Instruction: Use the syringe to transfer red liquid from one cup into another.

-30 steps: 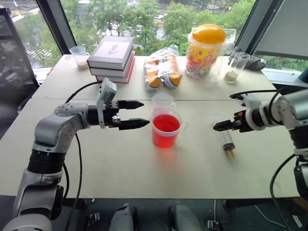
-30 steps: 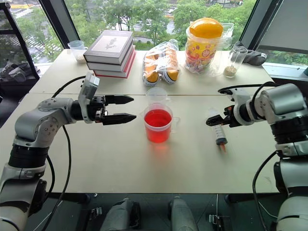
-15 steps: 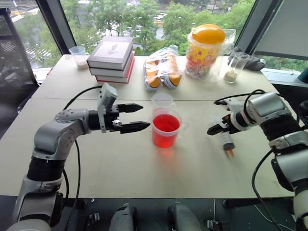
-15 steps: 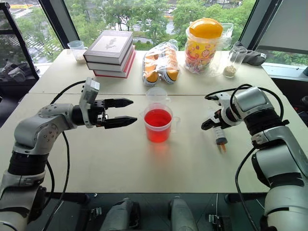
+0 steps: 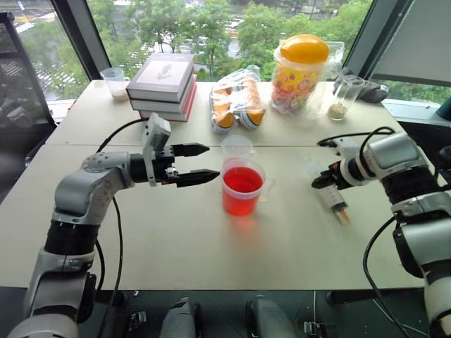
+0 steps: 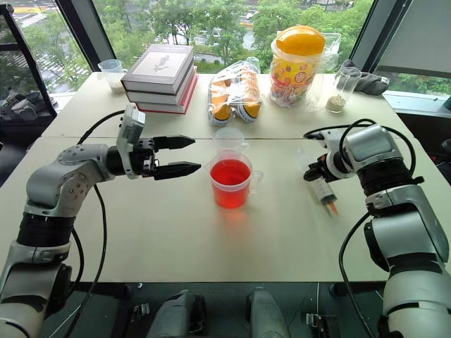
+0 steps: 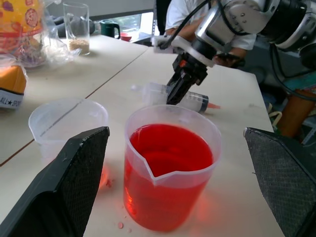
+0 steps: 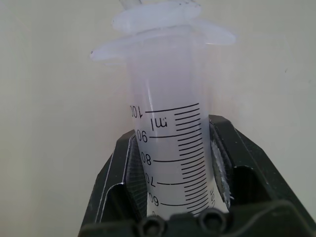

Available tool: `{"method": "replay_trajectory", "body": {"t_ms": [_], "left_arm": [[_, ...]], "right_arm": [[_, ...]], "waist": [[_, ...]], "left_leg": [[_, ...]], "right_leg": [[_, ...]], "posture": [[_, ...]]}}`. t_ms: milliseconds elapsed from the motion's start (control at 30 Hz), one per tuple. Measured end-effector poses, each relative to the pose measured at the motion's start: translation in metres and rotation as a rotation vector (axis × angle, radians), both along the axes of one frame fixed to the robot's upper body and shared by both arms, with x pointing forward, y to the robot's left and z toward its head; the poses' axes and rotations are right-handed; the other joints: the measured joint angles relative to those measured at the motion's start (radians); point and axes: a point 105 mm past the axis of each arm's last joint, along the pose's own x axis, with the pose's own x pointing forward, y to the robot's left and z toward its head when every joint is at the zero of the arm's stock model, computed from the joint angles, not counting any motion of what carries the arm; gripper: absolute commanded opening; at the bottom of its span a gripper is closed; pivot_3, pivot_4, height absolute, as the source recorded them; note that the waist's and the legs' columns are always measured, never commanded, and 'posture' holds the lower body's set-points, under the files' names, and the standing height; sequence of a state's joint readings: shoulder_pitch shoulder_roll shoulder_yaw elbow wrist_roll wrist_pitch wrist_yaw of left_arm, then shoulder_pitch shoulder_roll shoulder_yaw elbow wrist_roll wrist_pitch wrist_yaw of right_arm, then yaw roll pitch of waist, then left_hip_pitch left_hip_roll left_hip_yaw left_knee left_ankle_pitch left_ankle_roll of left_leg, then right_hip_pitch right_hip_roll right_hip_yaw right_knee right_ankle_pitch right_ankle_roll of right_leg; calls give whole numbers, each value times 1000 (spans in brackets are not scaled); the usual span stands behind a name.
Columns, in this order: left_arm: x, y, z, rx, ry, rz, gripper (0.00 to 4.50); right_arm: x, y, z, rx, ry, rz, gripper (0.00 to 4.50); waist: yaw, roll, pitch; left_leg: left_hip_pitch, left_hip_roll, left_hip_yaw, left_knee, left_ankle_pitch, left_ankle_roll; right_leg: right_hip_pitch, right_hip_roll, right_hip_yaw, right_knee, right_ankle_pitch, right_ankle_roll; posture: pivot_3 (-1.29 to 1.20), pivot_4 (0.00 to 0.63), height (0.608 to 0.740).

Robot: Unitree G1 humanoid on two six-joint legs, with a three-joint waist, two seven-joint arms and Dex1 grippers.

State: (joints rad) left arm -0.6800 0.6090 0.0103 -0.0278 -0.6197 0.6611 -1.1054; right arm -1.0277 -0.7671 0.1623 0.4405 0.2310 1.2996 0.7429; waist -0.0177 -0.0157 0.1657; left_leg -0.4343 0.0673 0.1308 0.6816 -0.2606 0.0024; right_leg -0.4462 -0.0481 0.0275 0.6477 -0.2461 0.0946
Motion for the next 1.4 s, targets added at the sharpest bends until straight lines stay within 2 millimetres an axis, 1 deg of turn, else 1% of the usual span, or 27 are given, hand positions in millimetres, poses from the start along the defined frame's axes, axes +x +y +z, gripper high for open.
{"method": "replay_trajectory", "body": {"t_ms": [67, 100, 167, 200, 267, 333, 400, 433, 500, 600, 733, 800, 933, 1000, 1067, 1233, 1400], "left_arm": [[1, -1, 3, 2, -6, -14, 4500], [2, -1, 4, 2, -11, -19, 4500], [3, -3, 5, 14, -11, -38, 4500], [4, -3, 4, 24, -7, -43, 4500], [5, -4, 5, 31, -5, -57, 4500], [7, -3, 5, 37, 0, -64, 4500], [9, -4, 8, 40, -2, -75, 4500], [8, -4, 10, 40, -11, -83, 4500], [8, -5, 12, 44, -23, -92, 4500], [10, -6, 11, 56, -21, -93, 4500], [9, -10, 17, 63, -38, -119, 4500], [9, -12, 20, 62, -43, -129, 4500], [9, -14, 25, 58, -38, -140, 4500], [8, -16, 24, 55, -31, -147, 4500], [8, -18, 26, 51, -32, -157, 4500], [4, -28, 39, 24, -50, -205, 4500], [0, -45, 52, -18, -67, -261, 4500]], "right_arm": [[4, 15, 46, 84, -248, 52, 1403], [4, 21, 63, 112, -340, 74, 1403], [-7, 38, 97, 200, -559, 138, 1403], [-15, 50, 110, 249, -650, 182, 1403], [-28, 67, 124, 324, -771, 248, 1403], [-44, 83, 136, 442, -875, 307, 1403], [-60, 99, 142, 564, -938, 367, 1403], [-66, 106, 140, 607, -949, 383, 1403], [-71, 114, 131, 670, -954, 379, 1403], [-74, 126, 110, 692, -943, 371, 1403], [-76, 144, 84, 645, -967, 399, 1403], [-75, 149, 69, 595, -989, 412, 1403], [-70, 155, 37, 544, -964, 392, 1403], [-68, 155, 31, 528, -973, 384, 1403], [-68, 155, 29, 515, -990, 380, 1403], [-68, 157, 24, 500, -999, 382, 1403], [-70, 160, 23, 492, -1004, 392, 1403]], "waist": [[2, 0, 0], [2, 0, 0], [5, 0, 0], [5, 0, 0], [5, 0, 0], [4, 0, 0], [4, 0, 0], [4, 0, 0], [3, 0, 0], [2, 0, 0], [1, 0, 0], [1, 0, 0], [0, 0, 0], [0, 0, 0], [0, 0, 0], [1, 0, 0], [2, 0, 0]], "left_leg": [[0, 0, -1, -1, 0, 0], [0, 0, -1, -1, 0, 0], [-1, 0, -1, -2, 0, 0], [-1, 0, -1, -2, 0, 0], [-1, 0, -1, -1, 0, 0], [-1, 0, -1, 0, 0, 0], [-1, 0, -2, 0, 0, 0], [-1, 0, -2, 1, 0, 0], [-1, 0, -2, 1, 0, 0], [-1, 0, -2, 1, 0, 0], [-1, 0, -2, 1, 0, 0], [-1, 0, -2, 1, 0, 0], [-1, 0, -2, 1, 0, 0], [-1, 0, -3, 1, 0, 0], [-1, 0, -3, 1, 0, 0], [-1, 0, -3, 1, 0, 0], [-1, 0, -3, 2, 0, 0]], "right_leg": [[0, 0, -1, 0, 0, 0], [0, 1, -1, 0, 0, 1], [0, 1, -2, -1, 0, 1], [0, 1, -2, -1, 0, 1], [0, 0, -2, -1, 0, 1], [1, 0, -2, -1, 0, 1], [2, 0, -2, 0, 0, 1], [2, 0, -2, 0, 0, 1], [2, 0, -2, 0, 0, 1], [2, 0, -2, 0, 0, 1], [2, 0, -2, 0, 0, 1], [2, 1, -2, -1, 0, 1], [2, 1, -2, 0, 0, 1], [2, 1, -2, 0, 0, 1], [2, 1, -2, 0, 0, 1], [2, 1, -2, 0, 0, 1], [2, 1, -2, 0, 0, 1]], "posture": [[0, 150, 740], [0, 150, 740], [0, 150, 740], [0, 150, 740], [0, 150, 740], [0, 150, 740], [0, 150, 740], [0, 150, 740], [0, 150, 740], [0, 150, 740], [0, 150, 740], [0, 150, 740], [0, 150, 740], [0, 150, 740], [0, 150, 740], [0, 150, 740], [0, 150, 740]]}}
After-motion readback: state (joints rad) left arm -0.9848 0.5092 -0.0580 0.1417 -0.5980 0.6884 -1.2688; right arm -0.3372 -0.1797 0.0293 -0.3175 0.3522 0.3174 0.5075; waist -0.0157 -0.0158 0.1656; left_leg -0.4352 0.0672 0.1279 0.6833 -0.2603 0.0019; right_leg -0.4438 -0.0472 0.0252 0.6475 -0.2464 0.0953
